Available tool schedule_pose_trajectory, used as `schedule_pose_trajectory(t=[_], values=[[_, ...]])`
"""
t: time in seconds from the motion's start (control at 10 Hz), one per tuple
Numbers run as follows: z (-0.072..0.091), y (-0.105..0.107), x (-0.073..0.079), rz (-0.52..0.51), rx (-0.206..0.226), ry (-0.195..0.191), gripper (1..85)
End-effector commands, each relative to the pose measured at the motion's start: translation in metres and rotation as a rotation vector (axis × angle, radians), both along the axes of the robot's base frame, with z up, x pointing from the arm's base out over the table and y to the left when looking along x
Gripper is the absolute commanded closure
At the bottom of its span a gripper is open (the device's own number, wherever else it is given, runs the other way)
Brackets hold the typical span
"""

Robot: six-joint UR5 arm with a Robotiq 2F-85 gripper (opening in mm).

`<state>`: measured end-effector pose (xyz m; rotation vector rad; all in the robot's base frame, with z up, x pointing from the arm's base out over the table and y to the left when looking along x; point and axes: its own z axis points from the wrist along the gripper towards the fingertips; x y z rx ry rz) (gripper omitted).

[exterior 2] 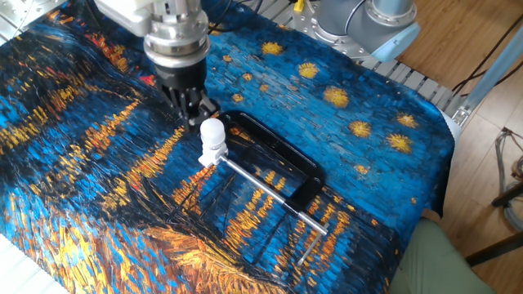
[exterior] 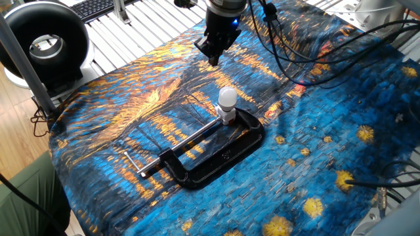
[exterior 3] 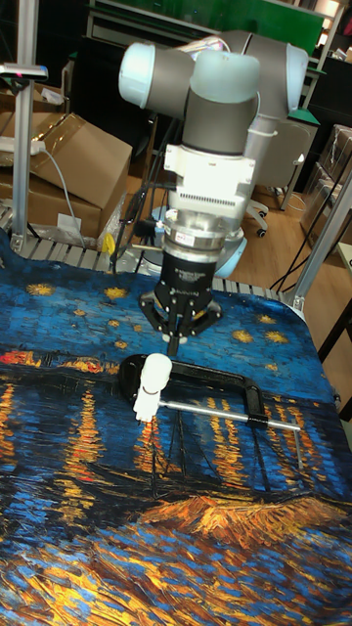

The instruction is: Take out the light bulb by rotating it

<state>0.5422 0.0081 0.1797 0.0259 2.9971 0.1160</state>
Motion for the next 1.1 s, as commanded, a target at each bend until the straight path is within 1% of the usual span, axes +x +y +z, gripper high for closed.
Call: schedule_pose_trajectory(t=[0.0,0.1,0.2,0.3,0.4,0.7,0.8,0.9,1.0], values=[[-0.003,-0.001,-0.029,0.025,0.018,-0.048,70.7],[-0.008,-0.004,-0.039,0.086,0.023,-0.058,59.7],[-0.011,-0.007,-0.045,0.114,0.020,-0.053,50.3],[-0.011,-0.005,-0.046,0.109,0.023,-0.045,49.7],[-0.011,-0.009,-0.046,0.110,0.009,-0.044,50.0],[-0.013,-0.017,-0.052,0.119,-0.025,-0.021,51.7],[-0.013,-0.028,-0.052,0.130,-0.066,-0.018,52.3],[-0.015,-0.030,-0.059,0.124,-0.072,0.011,52.7],[-0.015,-0.029,-0.066,0.117,-0.067,0.037,52.7]])
